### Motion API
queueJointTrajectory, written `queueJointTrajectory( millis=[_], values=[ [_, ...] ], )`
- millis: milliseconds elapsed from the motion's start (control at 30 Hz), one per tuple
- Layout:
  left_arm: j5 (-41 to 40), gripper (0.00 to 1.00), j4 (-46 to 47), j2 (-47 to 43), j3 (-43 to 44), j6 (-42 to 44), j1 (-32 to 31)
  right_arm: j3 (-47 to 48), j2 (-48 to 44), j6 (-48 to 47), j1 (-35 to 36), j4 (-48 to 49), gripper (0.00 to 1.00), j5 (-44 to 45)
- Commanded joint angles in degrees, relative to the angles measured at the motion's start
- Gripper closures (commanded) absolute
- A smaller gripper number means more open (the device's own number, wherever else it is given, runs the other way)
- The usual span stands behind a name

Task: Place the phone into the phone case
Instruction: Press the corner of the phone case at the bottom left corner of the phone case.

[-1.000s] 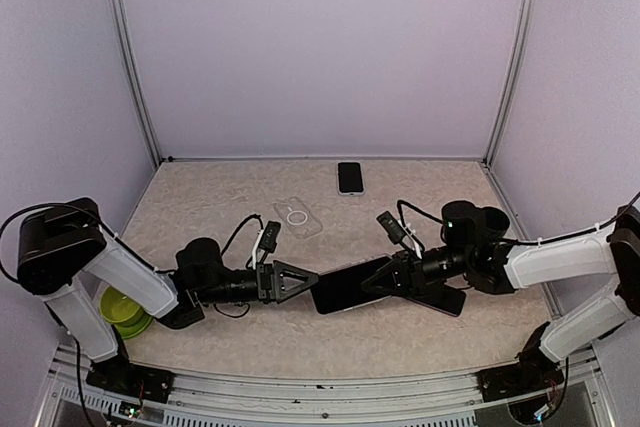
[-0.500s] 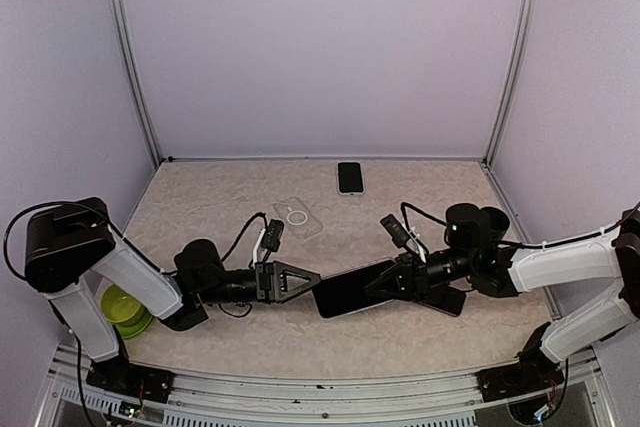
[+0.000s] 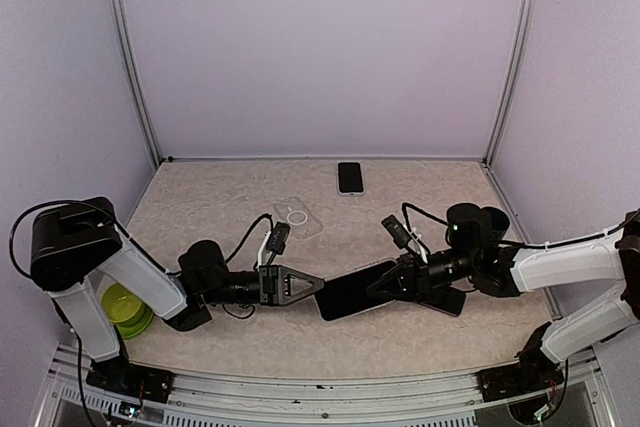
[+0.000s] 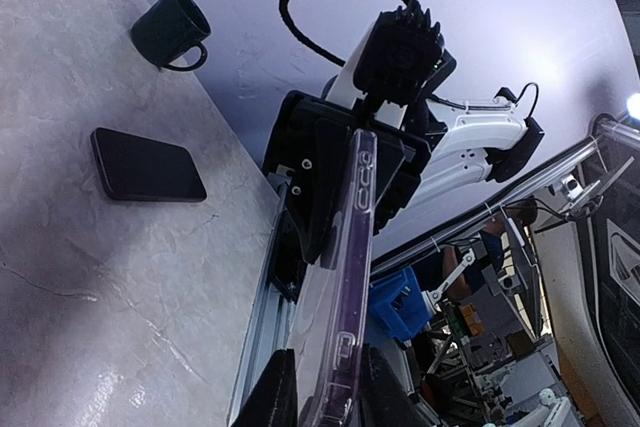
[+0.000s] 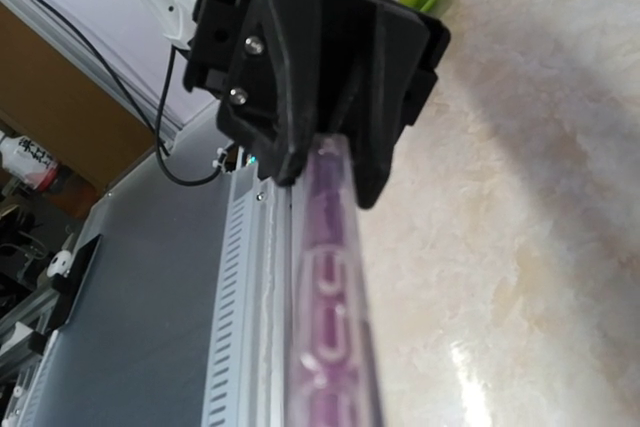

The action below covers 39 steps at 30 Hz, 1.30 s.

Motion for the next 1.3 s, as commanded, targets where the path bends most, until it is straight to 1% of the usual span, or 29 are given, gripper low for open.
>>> queueJointTrajectory(
  millis=[0, 67, 133, 200, 367, 433, 500, 633, 667, 700, 733, 767, 833, 933, 1067, 1267],
  values=[
    [0.1, 0.93, 1.0, 1.0, 2.3, -0.7, -0.7, 0.3, -1.0, -1.7, 0.6, 1.8, 1.00, 0.7],
    [-0.3, 0.99, 0.1, 1.0, 2.5, -0.4, -0.7, 0.3, -0.8, -1.5, 0.5, 2.0, 1.00, 0.7],
    [-1.0, 1.00, -1.0, 0.7, 2.6, 0.2, -0.8, 0.4, -0.6, -1.3, 0.5, 2.2, 1.00, 0.9],
    [-3.6, 1.00, -4.1, -0.1, 2.5, 1.5, -1.0, 0.5, -0.2, -1.0, 0.5, 2.2, 1.00, 1.0],
    [-14.5, 1.00, -18.7, -5.6, 3.3, 8.7, -2.8, 1.5, 1.9, 0.8, 0.5, 1.7, 1.00, 1.8],
    [-18.1, 1.00, -23.2, -8.2, 4.0, 11.2, -3.8, 2.3, 3.3, 1.6, 0.5, 1.7, 1.00, 1.9],
    [-20.2, 1.00, -25.1, -10.1, 3.9, 12.1, -4.3, 2.7, 4.6, 3.0, 0.6, 2.3, 1.00, 1.8],
    [-21.3, 0.99, -25.5, -11.8, 3.4, 12.3, -4.4, 3.5, 6.8, 4.6, 0.5, 3.1, 1.00, 2.1],
    [-21.3, 0.92, -25.6, -12.0, 3.2, 12.4, -4.4, 3.6, 7.1, 4.9, 0.6, 3.2, 1.00, 2.2],
    [-21.3, 0.82, -25.7, -12.2, 3.0, 12.4, -4.4, 3.8, 7.2, 5.0, 0.5, 3.1, 1.00, 2.5],
    [-21.3, 0.74, -25.7, -12.5, 2.8, 12.4, -4.4, 3.9, 7.0, 5.1, 0.6, 3.1, 1.00, 2.7],
    [-21.5, 0.68, -25.6, -12.8, 2.5, 12.4, -4.4, 4.0, 6.7, 5.1, 0.5, 2.8, 1.00, 3.1],
    [-21.6, 0.60, -25.4, -13.6, 1.7, 12.4, -4.4, 4.0, 5.5, 4.9, 0.5, 2.1, 1.00, 3.9],
    [-22.0, 0.53, -24.9, -15.3, 0.7, 12.2, -4.4, 4.1, 3.5, 4.1, 0.4, 0.7, 1.00, 5.0],
    [-21.2, 0.48, -23.8, -16.5, -0.1, 11.8, -4.3, 4.0, 0.8, 3.9, 0.2, -0.3, 1.00, 5.7],
    [-18.3, 0.44, -19.1, -14.3, -0.9, 10.4, -4.3, 3.2, -2.3, 5.4, 0.0, 0.6, 1.00, 6.5]
  ],
)
